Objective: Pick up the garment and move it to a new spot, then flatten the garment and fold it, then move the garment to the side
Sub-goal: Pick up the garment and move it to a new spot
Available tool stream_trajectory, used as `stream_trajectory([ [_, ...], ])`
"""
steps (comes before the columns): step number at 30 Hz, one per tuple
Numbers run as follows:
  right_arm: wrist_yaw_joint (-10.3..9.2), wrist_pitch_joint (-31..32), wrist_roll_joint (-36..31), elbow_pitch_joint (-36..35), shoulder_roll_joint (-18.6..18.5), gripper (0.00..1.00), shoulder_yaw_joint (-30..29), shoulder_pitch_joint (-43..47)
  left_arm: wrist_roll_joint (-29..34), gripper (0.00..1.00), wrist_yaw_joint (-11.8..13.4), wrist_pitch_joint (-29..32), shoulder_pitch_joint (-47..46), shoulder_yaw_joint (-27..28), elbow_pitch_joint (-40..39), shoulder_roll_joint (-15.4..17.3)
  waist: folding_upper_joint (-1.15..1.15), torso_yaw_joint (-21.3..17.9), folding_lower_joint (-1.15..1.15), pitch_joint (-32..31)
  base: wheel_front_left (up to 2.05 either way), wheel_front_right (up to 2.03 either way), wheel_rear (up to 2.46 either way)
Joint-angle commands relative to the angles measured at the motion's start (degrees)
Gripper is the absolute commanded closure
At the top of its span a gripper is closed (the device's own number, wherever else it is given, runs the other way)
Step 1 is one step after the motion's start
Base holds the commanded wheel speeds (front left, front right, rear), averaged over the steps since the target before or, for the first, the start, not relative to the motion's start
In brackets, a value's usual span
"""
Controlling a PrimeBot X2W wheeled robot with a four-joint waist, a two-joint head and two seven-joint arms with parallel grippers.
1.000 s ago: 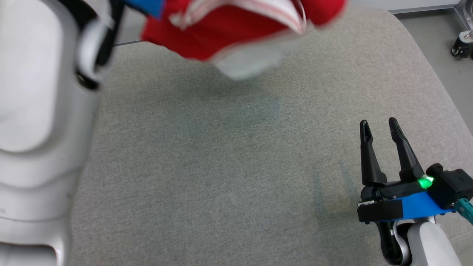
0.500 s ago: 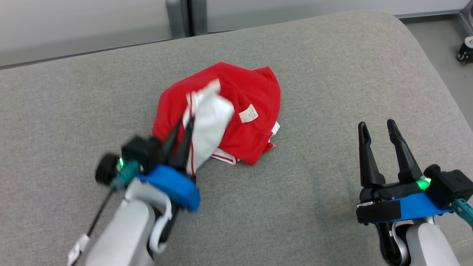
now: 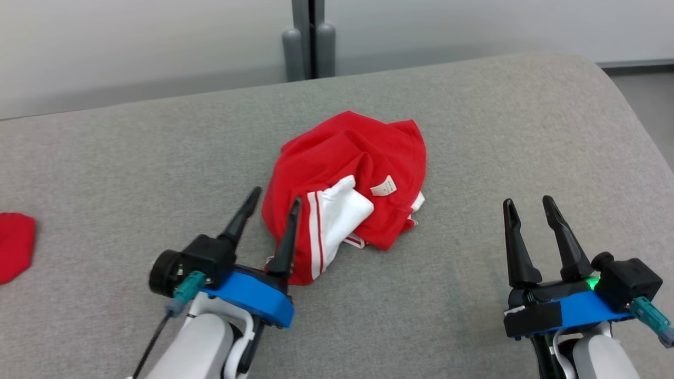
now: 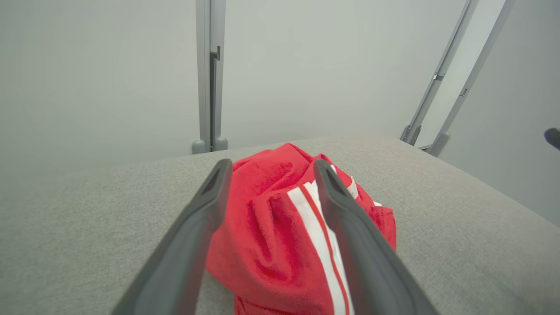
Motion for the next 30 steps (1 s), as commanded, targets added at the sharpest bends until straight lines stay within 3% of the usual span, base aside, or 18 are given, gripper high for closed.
stream_trajectory([
  [1,0.02,-0.32,-0.14,0.48,-0.24,0.0,0.05,0.8,-0.36,0.0,0.48,-0.84,-0.47,1.25,-0.39,0.54,0.0,0.63,0.01,-0.63,0.0,0.0,0.0],
  [9,0.03,-0.32,-0.59,2.15,-0.23,0.0,-0.18,2.72,2.63,0.0,5.33,-2.72,3.75,9.56,-5.69,4.91,0.0,4.72,0.01,-3.63,0.0,0.0,0.0],
  [18,0.03,-0.31,-1.38,3.59,-0.25,0.0,-0.89,4.09,6.59,0.0,8.19,-2.72,15.23,20.81,-14.42,5.83,0.0,8.72,0.01,-5.91,0.0,0.0,0.0],
  [24,0.02,-0.29,-1.85,4.48,-0.27,0.0,-0.96,5.04,9.03,0.0,6.76,-2.72,20.38,27.18,-17.24,3.82,0.0,10.22,0.01,-6.94,0.0,0.0,0.0],
  [30,0.03,-0.28,-2.34,5.74,-0.24,0.0,-0.91,5.82,11.86,0.0,3.96,-2.68,23.23,28.52,-14.68,1.26,0.0,10.72,0.01,-8.21,0.0,0.0,0.0],
])
